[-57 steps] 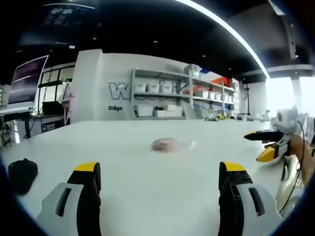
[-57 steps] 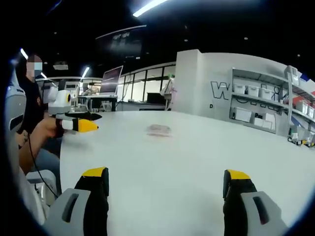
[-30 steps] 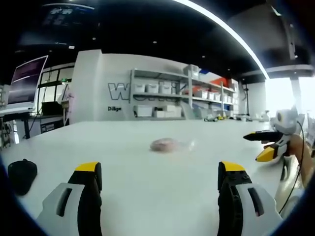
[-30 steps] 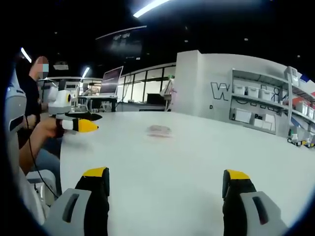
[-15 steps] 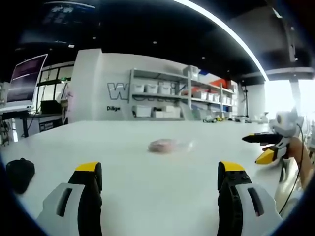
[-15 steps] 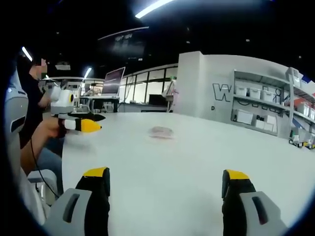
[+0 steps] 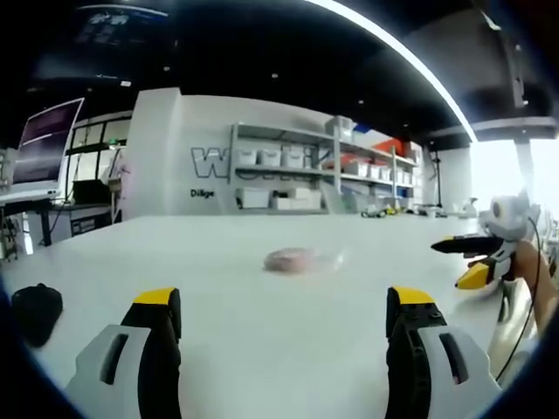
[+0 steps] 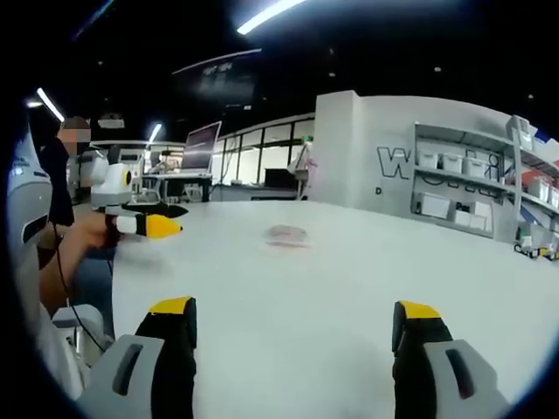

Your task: Open the resealable bag by pulling the two sides of the seal apart until the entire bag opening is separated and visibly accessible.

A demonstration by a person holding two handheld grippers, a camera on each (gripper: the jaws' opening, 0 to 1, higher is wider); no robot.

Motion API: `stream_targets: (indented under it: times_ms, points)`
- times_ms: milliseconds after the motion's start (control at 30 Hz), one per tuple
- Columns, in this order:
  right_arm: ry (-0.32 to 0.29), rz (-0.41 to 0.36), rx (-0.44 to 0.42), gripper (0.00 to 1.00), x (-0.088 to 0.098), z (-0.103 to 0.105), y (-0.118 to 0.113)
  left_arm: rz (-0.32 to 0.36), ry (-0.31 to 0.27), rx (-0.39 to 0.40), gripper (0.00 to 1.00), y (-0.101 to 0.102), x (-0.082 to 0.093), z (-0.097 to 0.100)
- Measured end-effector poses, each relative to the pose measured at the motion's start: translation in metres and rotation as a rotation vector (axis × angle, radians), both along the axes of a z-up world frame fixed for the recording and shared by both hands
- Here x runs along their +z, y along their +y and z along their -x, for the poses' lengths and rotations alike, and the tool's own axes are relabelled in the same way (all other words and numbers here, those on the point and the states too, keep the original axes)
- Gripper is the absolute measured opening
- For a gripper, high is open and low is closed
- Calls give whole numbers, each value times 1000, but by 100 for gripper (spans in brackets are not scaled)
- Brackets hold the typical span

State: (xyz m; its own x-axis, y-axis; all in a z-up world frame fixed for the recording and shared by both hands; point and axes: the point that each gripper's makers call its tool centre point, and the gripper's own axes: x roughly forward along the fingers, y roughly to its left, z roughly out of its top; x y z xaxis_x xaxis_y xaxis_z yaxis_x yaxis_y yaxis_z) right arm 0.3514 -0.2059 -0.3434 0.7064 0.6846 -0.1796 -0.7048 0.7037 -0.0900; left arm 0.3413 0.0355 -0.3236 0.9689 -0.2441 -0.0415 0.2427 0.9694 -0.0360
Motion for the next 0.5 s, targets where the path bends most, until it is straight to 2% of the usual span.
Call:
stream_targets:
  times_ms: [500]
  points:
    - [-4, 14, -1, 94, 4, 1, -2, -23, 6, 6, 97, 1, 0, 1]
